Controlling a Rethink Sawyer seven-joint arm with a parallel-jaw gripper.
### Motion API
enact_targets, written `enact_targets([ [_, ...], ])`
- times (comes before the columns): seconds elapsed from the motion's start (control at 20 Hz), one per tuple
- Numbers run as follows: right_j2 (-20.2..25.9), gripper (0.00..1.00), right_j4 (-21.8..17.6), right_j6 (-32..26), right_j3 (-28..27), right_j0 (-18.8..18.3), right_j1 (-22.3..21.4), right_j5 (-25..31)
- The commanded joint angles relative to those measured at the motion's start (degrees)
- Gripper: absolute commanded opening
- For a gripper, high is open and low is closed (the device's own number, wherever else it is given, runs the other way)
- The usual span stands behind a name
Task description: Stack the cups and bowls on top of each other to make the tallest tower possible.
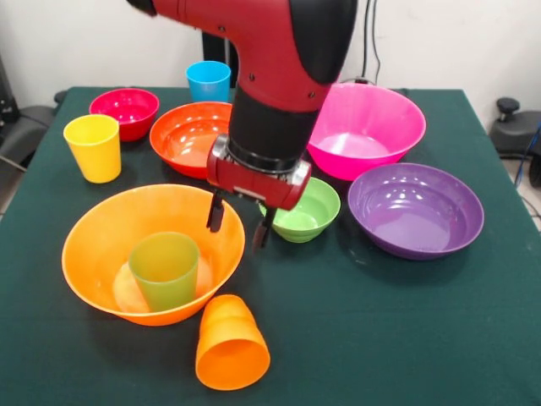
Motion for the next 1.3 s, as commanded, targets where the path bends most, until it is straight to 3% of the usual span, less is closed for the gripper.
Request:
enact_targets([
  [0.05,5.4,1.0,2.2,5.6,-4.3,1.6,-0.9,9.6],
  [0.35,5.2,1.0,2.7,6.0,-8.8,2.3,0.3,12.4],
  [0.65,5.2,1.0,3.2,6.9,-11.0,2.8,2.7,9.6],
  [1.3,6.9,1.0,2.0,2.5,-8.9,1.0,2.3,6.4],
])
